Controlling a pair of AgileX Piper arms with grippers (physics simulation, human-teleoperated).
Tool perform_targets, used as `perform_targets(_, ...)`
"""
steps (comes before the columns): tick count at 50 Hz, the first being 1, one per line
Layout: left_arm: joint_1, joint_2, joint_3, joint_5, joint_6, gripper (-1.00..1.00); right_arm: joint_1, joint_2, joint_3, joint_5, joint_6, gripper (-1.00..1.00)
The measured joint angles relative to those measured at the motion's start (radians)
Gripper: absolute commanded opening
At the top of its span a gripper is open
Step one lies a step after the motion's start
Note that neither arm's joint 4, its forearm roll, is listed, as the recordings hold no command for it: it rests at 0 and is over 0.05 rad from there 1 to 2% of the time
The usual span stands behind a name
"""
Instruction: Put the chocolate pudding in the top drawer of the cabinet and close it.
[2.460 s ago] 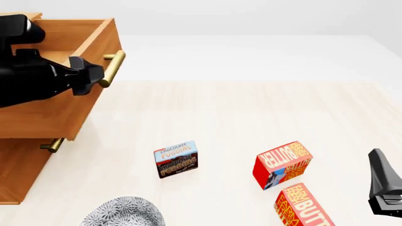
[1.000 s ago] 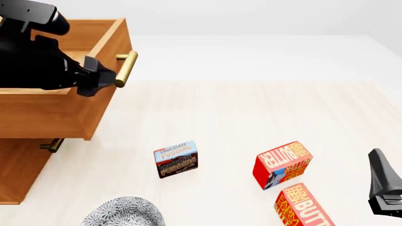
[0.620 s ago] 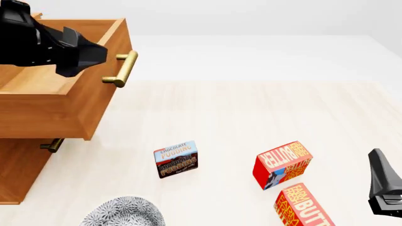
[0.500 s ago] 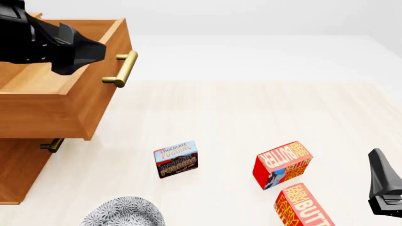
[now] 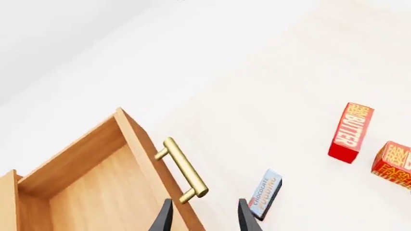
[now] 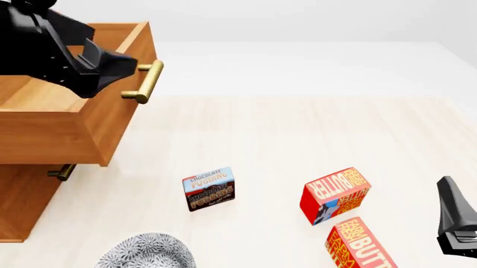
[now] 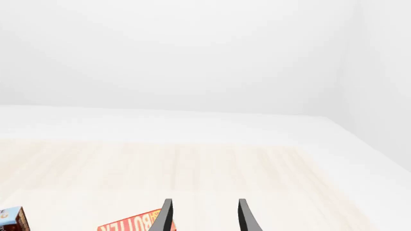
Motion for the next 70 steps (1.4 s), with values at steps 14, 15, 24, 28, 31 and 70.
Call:
perform_targets(14, -0.032, 0.022, 0.071, -0.074, 0.111, 1.00, 0.000, 0.000, 0.000, 0.000, 0.000, 1.00)
perform_targets(15, -0.036, 0.026, 0.077, -0.080, 0.116, 1.00, 0.000, 0.000, 0.000, 0.000, 0.000, 1.00)
perform_targets(24, -0.062, 0.058, 0.122, -0.131, 0.146, 1.00, 0.000, 0.000, 0.000, 0.000, 0.000, 1.00)
perform_targets(28, -0.072, 0.074, 0.139, -0.148, 0.152, 1.00, 0.000, 0.000, 0.000, 0.000, 0.000, 1.00)
perform_targets(31, -0.076, 0.083, 0.152, -0.161, 0.157, 1.00, 0.000, 0.000, 0.000, 0.000, 0.000, 1.00)
perform_targets(70, -0.157, 0.244, 0.294, -0.329, 0.120, 1.00, 0.000, 0.000, 0.000, 0.001, 0.000, 1.00)
